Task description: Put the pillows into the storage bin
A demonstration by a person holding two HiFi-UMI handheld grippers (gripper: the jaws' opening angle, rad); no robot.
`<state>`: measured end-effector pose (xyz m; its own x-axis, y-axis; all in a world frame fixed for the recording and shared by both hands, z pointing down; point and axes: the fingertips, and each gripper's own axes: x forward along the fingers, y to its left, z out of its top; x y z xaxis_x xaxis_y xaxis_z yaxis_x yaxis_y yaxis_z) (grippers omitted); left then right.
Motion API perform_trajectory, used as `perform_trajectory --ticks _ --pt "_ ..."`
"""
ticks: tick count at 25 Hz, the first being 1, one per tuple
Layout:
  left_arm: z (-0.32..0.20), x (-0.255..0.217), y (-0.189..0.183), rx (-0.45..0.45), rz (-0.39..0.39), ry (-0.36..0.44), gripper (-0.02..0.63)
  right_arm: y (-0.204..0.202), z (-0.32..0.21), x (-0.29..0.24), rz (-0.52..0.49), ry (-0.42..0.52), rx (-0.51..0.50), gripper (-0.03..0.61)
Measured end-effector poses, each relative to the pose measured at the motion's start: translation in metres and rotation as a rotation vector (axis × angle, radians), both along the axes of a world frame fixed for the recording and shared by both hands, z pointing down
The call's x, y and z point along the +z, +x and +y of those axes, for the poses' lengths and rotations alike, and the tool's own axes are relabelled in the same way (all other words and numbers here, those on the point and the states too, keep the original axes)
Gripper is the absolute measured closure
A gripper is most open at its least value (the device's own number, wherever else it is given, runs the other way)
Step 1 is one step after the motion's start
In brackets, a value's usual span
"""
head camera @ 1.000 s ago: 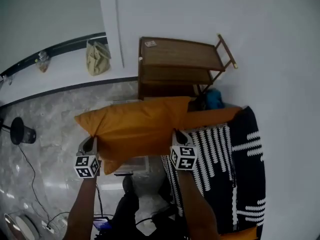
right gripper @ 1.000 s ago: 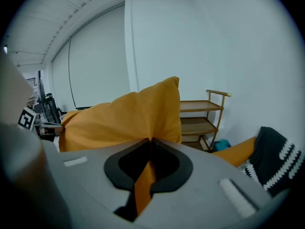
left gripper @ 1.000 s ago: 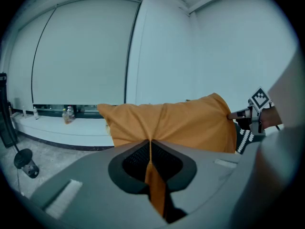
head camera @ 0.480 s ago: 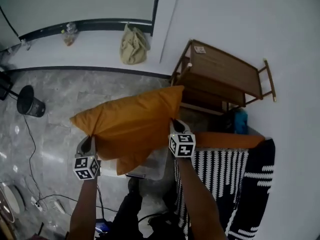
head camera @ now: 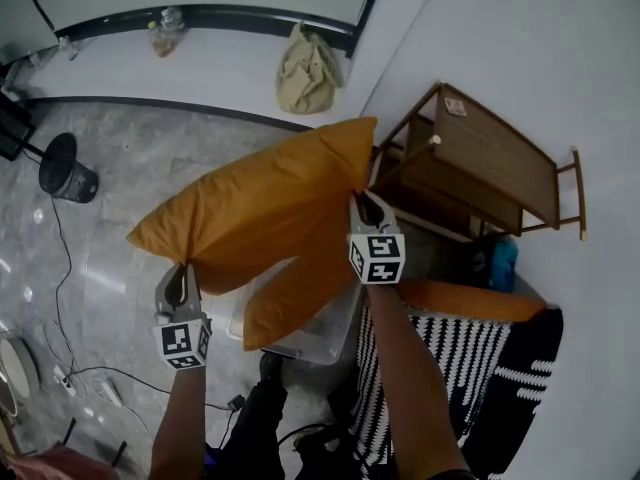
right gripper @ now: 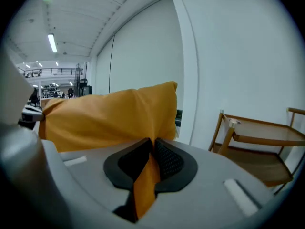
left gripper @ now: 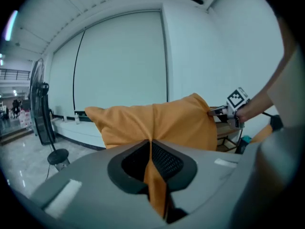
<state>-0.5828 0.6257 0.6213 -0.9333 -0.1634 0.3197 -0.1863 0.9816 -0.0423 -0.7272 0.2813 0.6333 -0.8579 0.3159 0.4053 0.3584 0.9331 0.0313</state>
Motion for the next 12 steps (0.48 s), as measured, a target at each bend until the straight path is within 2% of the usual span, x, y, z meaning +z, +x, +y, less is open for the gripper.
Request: perform_trajectory --ticks 1,2,5,6,8,10,12 --pt "-0.014 0.011 0.009 0.036 0.006 -0.035 0.595 0.003 -0.011 0.020 0.048 0.036 0.022 0.546" --pt "-0.032 0.032 0.023 0.098 0.046 -0.072 0.594 0.014 -0.025 0.050 0.137 0.073 0.057 0.537" --pt "-0.092 0.135 0.106 0.410 0.311 -0.199 0.569 0.099 -0.075 0.153 0.513 0.191 0.166 0.537" --pt "-0.107 0.160 0.135 0.512 0.378 -0.243 0.569 0.132 -0.089 0.176 0.601 0.214 0.198 0.537" --pt "-0.124 0.179 0.170 0.629 0.426 -0.291 0.569 0.184 -0.113 0.197 0.675 0.202 0.269 0.538" --pt "-0.129 0.176 0.174 0.641 0.413 -0.290 0.569 0.216 -0.126 0.200 0.681 0.157 0.330 0.538" --pt "-0.130 0.164 0.160 0.617 0.379 -0.281 0.569 0.238 -0.132 0.196 0.665 0.123 0.363 0.538"
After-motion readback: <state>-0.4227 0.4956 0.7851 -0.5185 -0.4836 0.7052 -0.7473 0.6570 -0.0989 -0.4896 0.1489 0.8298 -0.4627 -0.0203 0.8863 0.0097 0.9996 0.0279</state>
